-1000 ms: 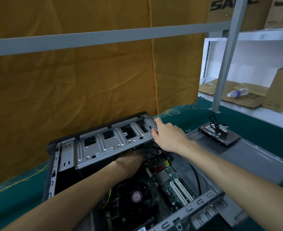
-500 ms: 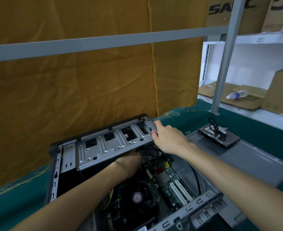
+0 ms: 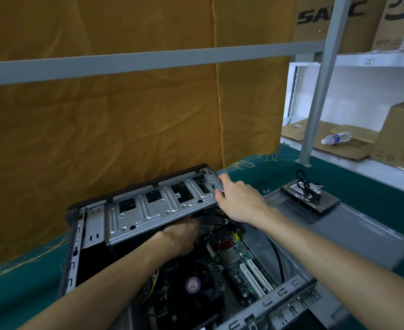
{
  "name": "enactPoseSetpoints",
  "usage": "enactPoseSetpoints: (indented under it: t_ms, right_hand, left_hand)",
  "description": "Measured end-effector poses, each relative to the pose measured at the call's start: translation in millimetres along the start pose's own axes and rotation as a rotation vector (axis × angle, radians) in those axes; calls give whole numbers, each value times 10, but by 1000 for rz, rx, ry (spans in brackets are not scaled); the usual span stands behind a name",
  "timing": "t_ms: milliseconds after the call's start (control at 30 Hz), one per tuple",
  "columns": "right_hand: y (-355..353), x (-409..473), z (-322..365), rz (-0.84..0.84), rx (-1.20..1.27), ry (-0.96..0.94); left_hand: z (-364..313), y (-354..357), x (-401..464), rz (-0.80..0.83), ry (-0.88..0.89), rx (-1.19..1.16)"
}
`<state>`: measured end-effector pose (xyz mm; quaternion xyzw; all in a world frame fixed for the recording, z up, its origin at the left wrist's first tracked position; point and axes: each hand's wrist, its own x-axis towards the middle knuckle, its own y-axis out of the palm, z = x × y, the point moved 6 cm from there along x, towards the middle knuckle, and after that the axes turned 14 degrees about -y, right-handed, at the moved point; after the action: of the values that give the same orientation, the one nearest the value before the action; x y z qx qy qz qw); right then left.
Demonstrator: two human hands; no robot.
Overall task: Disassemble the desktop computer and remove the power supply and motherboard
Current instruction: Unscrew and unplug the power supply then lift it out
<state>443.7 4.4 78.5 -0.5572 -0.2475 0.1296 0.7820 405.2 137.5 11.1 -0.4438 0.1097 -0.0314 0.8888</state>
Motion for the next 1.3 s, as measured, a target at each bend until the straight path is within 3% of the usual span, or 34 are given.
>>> enactPoseSetpoints:
  t_ms: [233,333,400,500,700,800,900,1033,1100,1167,1200,1233,1300]
  right_hand:
    - [1,2,26,6,-42,-7]
    - [-14,-2,5,17,7,-3]
    - [-10,15,-13,17,18,-3]
    - [2,18,17,19,-19,-2]
    - [-14,1,-4,17,-21,-17]
    - [-9,18,-4,3,1,-26]
    - [-4,27,-21,-3,17,-24]
    - [-25,-13,16,-26,-2,-2]
    - [-134,-51,109,-160,-90,-100]
    - [-278,-143,353,-350,-127,-356]
    - [-302,-201,495,-365,-112,-486]
    - [-265,-253,626,-298,-98,-583]
    - [-2,-310,809,21,-114,-641]
  left_hand:
    - [39,-3,40,24,-36,-211]
    - [230,58,-27,-56,-88,-369]
    - [337,116,-66,-97,-125,-353]
    - [122,65,-136,-14,-57,-311]
    - [199,-76,-163,89,-69,-663]
    - [349,-60,-368,96,16,-838]
    - [373,-136,-614,9,107,-943]
    - [681,-309,-815,-283,-7,-1006]
    - [888,-325,-878,-424,-100,-1005]
    - [1070,-273,-911,-544,-227,-971]
    - [1150,-207,-906,-553,-302,-979]
    - [1216,-121,-881,-522,-375,-1001]
    - [1303,61,-807,-417,-484,-1026]
